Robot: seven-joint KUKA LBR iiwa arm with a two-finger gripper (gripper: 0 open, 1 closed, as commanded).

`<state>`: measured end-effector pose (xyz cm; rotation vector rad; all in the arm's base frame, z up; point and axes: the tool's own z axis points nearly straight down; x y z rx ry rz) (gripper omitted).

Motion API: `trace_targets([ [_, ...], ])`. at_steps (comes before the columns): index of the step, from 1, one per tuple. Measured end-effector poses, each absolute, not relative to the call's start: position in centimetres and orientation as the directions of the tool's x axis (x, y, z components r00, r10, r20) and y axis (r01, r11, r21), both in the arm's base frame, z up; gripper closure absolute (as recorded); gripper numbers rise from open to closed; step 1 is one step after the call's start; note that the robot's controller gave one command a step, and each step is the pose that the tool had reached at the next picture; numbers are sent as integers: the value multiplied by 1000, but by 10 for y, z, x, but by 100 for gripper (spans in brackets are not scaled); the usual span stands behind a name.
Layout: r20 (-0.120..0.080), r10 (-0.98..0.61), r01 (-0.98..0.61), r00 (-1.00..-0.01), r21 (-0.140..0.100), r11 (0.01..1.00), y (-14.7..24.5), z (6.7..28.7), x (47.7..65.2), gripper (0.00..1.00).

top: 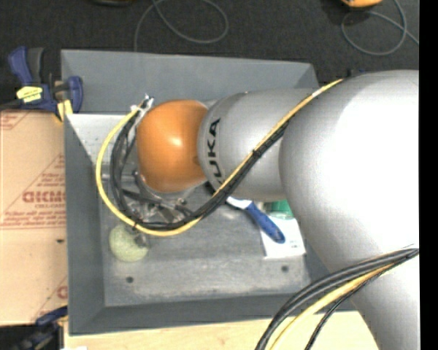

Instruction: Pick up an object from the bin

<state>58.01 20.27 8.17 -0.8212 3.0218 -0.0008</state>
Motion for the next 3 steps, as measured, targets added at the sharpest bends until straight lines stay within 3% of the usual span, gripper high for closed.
trace_targets([
  [1,-1,-506,-506,-863,-1,863,202,100,578,100],
  [3,-6,-504,-504,-863,-2,863,202,129,580,100],
])
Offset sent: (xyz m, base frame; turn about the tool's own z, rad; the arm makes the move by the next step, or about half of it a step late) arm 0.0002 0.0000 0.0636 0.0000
